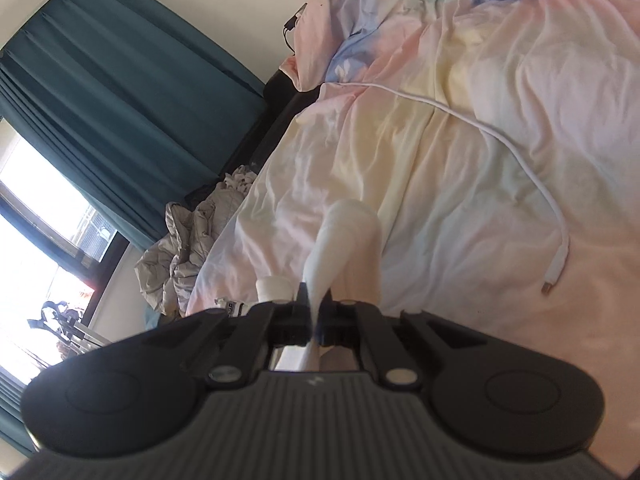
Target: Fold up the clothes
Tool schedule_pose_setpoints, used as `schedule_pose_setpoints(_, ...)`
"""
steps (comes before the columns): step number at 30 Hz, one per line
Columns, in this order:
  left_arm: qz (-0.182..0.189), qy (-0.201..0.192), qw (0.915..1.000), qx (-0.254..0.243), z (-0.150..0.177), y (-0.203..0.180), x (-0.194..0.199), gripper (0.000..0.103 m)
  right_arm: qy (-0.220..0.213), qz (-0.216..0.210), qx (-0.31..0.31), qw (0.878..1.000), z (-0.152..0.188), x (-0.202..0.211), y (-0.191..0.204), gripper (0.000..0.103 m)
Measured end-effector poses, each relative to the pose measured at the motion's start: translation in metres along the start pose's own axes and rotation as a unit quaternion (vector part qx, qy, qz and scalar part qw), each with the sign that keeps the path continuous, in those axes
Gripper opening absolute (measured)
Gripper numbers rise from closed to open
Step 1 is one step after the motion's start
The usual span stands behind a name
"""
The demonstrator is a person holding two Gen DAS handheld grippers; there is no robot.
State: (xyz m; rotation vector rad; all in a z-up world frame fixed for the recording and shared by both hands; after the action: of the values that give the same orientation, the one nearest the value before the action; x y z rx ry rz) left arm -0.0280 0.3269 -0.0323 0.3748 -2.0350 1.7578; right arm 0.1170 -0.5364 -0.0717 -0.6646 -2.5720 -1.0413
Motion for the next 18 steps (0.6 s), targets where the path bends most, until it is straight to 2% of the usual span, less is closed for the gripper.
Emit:
schedule_pose_setpoints(4, 0.023, 0.006, 0.9997, 0.008, -0.003, -0.008, 0.007, 0.015, -0.001, -0.007, 0.02, 1.0, -0.018, -0.001, 0.019, 0.003)
schedule_pose_setpoints(8, 0.039, -0.005, 0.9992, -0.004, -0.014, -0.039, -0.018, 0.015, -0.011, -0.012, 0.072, 0.997, -0.036, -0.022, 0.066, 0.003)
schedule_pose_setpoints(13, 0.028, -0.011, 0.9995, -0.001, -0.041, -0.076, -0.084, 0.015, -0.01, -0.016, 0.126, 0.992, -0.046, -0.086, 0.143, 0.003)
schedule_pose_setpoints(18, 0.011, -0.022, 0.9996, -0.014, -0.065, -0.09, -0.17, 0.016, 0.008, -0.002, 0.171, 0.985, -0.026, -0.181, 0.2, 0.003)
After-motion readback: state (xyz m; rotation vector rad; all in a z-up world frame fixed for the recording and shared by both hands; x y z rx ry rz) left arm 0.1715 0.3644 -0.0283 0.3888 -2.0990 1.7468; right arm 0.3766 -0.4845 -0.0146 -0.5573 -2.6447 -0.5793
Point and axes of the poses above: each gripper's, at about its wrist camera, not at the fingertips, and x roughly against the way its jaws point, y to its left, z to its underside, the point moved 2 cm from there along -x, roughly the way its jaws point, and after that the axes turned 13 degrees about x, right-handed, at the moved point
